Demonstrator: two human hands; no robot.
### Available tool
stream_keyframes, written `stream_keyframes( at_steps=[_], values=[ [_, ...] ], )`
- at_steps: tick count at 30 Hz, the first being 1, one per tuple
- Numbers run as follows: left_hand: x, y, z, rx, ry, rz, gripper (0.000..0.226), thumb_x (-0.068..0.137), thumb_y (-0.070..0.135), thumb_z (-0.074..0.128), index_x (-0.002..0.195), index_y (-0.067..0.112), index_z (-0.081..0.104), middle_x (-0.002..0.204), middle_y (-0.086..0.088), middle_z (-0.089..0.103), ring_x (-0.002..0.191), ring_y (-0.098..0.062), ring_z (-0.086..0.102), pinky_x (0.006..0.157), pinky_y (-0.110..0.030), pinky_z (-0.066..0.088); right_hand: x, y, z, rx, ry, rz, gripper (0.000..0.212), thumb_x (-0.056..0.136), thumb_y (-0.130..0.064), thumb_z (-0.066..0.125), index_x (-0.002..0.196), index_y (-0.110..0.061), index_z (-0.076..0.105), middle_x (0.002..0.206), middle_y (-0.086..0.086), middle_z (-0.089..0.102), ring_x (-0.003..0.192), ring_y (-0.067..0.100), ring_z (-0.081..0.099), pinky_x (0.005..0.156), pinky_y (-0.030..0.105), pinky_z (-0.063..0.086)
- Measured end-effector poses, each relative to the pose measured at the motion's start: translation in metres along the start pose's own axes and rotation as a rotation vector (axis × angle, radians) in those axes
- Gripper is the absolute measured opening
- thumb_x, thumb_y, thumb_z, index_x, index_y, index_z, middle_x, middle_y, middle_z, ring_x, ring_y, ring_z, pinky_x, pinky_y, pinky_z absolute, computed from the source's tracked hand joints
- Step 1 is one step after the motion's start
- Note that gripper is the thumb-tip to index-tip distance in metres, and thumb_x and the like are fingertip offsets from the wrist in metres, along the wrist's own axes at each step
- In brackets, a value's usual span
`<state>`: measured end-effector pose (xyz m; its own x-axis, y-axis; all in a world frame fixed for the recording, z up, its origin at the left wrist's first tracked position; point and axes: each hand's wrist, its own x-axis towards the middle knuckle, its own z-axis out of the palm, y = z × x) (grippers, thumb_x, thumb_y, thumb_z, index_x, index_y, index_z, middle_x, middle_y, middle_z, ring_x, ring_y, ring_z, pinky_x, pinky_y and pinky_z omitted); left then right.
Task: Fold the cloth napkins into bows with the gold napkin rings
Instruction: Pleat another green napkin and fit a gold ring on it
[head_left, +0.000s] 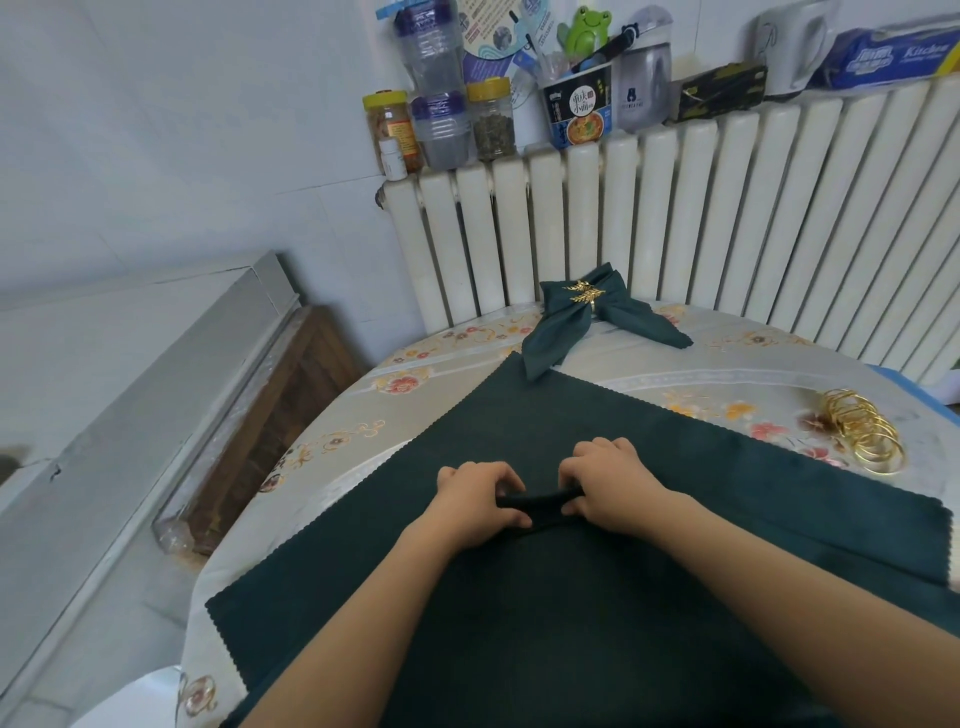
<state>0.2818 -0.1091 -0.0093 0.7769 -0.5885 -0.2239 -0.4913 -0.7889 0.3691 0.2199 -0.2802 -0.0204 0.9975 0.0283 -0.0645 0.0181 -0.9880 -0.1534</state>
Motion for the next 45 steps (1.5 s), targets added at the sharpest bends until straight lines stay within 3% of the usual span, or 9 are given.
stream_keyframes(
  at_steps=[5,10,13,15,21,25,30,38,45],
  values=[
    [-0.02,0.001,0.007,0.139,0.194,0.168,0.016,0.083,0.035,0.065,0.096,0.027,0.063,0.097,0.01,0.052,0.102,-0.011,0.046,0.09,-0.026,0.025,-0.023,-0.002,0.003,-0.072,0.216,-0.123,0.018,0.088,-0.032,0.057,0.104,-0.023,0.058,0.109,-0.004,0.056,0.107,0.02,0.048,0.094,0.03,0.029],
    [-0.044,-0.001,0.021,0.121,0.278,0.264,0.013,0.083,0.022,0.06,0.095,0.025,0.062,0.099,0.008,0.058,0.098,-0.011,0.05,0.087,-0.022,0.029,-0.046,0.002,0.011,-0.046,0.309,-0.203,0.037,0.044,-0.03,0.089,0.062,-0.03,0.057,0.06,-0.014,0.057,0.058,0.009,0.056,0.06,0.022,0.047],
    [-0.057,-0.006,0.026,0.096,0.225,0.249,0.02,0.083,0.017,0.057,0.1,0.025,0.063,0.101,0.008,0.058,0.099,-0.01,0.049,0.09,-0.021,0.033,-0.063,0.003,0.012,0.053,0.21,-0.226,0.015,0.068,-0.028,0.079,0.077,-0.029,0.066,0.079,-0.012,0.065,0.076,0.012,0.061,0.084,0.03,0.047],
    [-0.063,-0.009,0.028,0.065,0.194,0.241,0.021,0.084,0.017,0.054,0.101,0.025,0.063,0.102,0.008,0.057,0.101,-0.01,0.049,0.091,-0.021,0.035,-0.07,0.005,0.013,0.068,0.183,-0.219,0.014,0.087,-0.034,0.061,0.099,-0.029,0.068,0.103,-0.012,0.063,0.1,0.011,0.055,0.099,0.026,0.029],
    [-0.068,-0.006,0.025,-0.14,0.106,0.083,0.023,0.086,0.049,0.058,0.087,0.028,0.067,0.089,0.014,0.054,0.088,-0.003,0.052,0.076,-0.02,0.042,-0.071,0.008,0.016,0.29,0.146,-0.036,0.03,0.091,-0.048,0.052,0.093,-0.025,0.07,0.1,-0.013,0.058,0.096,0.006,0.051,0.093,0.025,0.033],
    [-0.062,0.001,0.029,-0.137,0.179,-0.052,0.024,0.078,0.05,0.069,0.078,0.025,0.067,0.084,0.01,0.052,0.089,-0.01,0.052,0.076,-0.025,0.044,-0.067,-0.001,0.017,0.261,0.139,0.075,0.016,0.085,-0.046,0.062,0.088,-0.03,0.062,0.102,-0.011,0.05,0.105,0.011,0.045,0.097,0.03,0.033],
    [-0.055,0.005,0.024,-0.039,0.17,-0.12,0.046,0.068,0.052,0.076,0.1,0.029,0.053,0.097,0.014,0.047,0.102,-0.009,0.045,0.084,-0.026,0.029,-0.061,-0.006,0.013,0.152,0.083,0.192,0.049,0.085,-0.049,0.059,0.128,-0.035,0.042,0.126,-0.008,0.046,0.123,0.016,0.036,0.104,0.033,0.022],
    [-0.077,0.011,0.026,0.041,0.315,0.103,0.018,0.078,0.034,0.071,0.091,0.022,0.067,0.095,0.009,0.057,0.095,-0.011,0.052,0.079,-0.022,0.037,-0.083,-0.004,0.021,0.086,0.423,0.018,0.025,0.058,-0.04,0.086,0.069,-0.03,0.066,0.073,-0.013,0.051,0.078,0.016,0.051,0.08,0.027,0.023],
    [-0.109,0.006,0.045,-0.127,0.222,0.066,0.01,0.075,0.031,0.075,0.08,0.026,0.068,0.08,0.016,0.05,0.081,-0.002,0.047,0.071,-0.018,0.04,-0.118,-0.004,0.015,0.239,0.177,0.032,0.02,0.076,-0.057,0.065,0.084,-0.04,0.063,0.08,-0.022,0.047,0.096,0.006,0.038,0.085,0.022,0.014]
  ],
)
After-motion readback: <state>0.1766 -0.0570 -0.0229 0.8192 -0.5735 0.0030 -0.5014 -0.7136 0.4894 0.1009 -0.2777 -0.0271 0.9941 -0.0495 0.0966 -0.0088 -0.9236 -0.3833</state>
